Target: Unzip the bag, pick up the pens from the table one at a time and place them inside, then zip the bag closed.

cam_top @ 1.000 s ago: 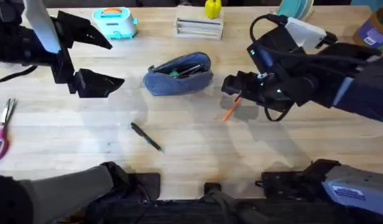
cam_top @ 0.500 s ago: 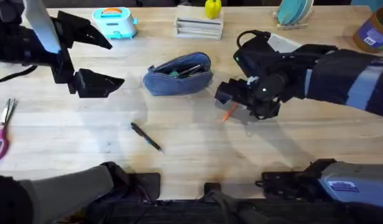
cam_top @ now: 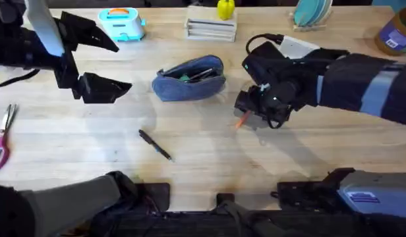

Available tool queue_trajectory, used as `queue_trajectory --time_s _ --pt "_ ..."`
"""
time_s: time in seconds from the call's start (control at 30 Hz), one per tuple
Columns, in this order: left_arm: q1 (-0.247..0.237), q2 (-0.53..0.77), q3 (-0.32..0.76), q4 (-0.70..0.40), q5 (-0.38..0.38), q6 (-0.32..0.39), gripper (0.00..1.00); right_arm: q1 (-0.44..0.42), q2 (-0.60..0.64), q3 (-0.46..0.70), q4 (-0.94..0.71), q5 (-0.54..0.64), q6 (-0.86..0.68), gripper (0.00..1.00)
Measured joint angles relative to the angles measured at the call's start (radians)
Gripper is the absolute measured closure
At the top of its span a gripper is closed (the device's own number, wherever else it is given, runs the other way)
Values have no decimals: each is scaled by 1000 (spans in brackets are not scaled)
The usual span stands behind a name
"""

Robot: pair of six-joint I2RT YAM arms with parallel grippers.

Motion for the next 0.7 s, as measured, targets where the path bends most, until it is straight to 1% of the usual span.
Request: queue_trajectory --time_s 0.07,0.2,0.3,0.33,0.53,0.7 --pt "0 0 0 0 0 0 7 1 3 0 -7 10 1 469" --pt "0 0 0 0 0 0 7 2 11 1 8 19 5 767" --pt "0 0 0 0 0 0 7 3 14 4 18 21 9 942" --pt "0 0 0 0 0 0 7 2 14 5 19 21 9 955" --pt "0 0 0 0 0 0 7 2 14 9 14 22 -3 956" --pt "0 0 0 0 0 0 8 4 23 42 4 -15 -53 961"
